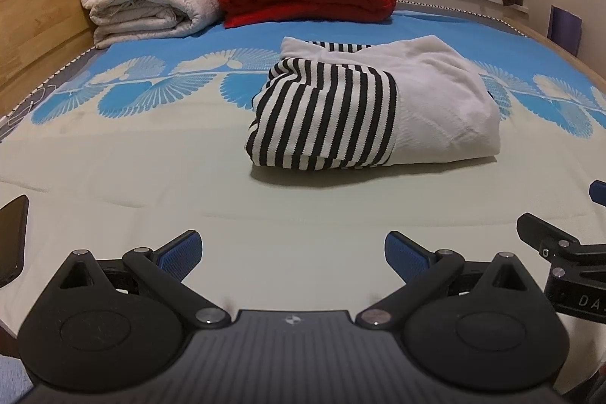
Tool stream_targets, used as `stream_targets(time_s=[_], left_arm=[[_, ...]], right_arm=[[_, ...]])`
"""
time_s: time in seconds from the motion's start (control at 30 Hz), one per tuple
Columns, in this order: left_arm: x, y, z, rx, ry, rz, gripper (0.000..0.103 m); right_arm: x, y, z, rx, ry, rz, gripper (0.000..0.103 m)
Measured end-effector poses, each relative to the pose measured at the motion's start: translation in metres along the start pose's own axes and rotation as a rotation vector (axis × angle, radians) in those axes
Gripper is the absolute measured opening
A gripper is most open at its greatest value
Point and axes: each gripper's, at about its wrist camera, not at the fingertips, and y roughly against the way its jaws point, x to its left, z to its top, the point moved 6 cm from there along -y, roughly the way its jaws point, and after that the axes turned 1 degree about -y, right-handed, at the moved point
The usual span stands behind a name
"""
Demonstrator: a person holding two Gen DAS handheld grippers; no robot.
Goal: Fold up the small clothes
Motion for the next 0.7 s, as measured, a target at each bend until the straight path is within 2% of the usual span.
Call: stream_targets(time_s=[0.7], left_arm=[[-0.0014, -0.0055, -0.0015, 0.017, -0.002, 0.008, 0.103]], right_arm=[[0.0019, -0.0029, -0.0005, 0.011, 0.005, -0.011, 0.102]])
